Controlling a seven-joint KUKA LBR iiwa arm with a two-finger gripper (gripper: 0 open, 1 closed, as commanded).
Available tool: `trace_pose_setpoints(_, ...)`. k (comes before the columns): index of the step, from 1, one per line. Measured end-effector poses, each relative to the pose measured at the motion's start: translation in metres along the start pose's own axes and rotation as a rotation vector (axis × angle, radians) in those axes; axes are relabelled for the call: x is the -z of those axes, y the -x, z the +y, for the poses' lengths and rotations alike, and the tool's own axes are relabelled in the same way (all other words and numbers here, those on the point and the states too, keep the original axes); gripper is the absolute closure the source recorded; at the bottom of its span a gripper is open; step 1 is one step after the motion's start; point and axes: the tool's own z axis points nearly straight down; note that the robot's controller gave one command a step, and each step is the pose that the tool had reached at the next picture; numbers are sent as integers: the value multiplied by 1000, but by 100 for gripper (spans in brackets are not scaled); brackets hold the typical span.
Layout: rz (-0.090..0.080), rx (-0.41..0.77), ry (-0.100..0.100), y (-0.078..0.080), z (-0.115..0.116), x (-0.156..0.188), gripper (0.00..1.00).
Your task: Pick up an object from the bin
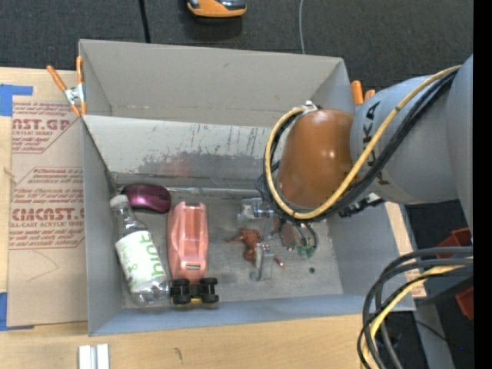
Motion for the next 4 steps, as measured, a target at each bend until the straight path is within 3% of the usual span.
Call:
trace_pose_setpoints(1,-1,-125,3,-17,-47,-63,0)
trace_pose_setpoints(2,6,-152,0,-9,-44,-69,0)
trace_pose_setpoints(3,2,-137,1,-12,-42,-65,0)
trace_pose_setpoints(4,-9,-153,0,-5,-44,-64,100)
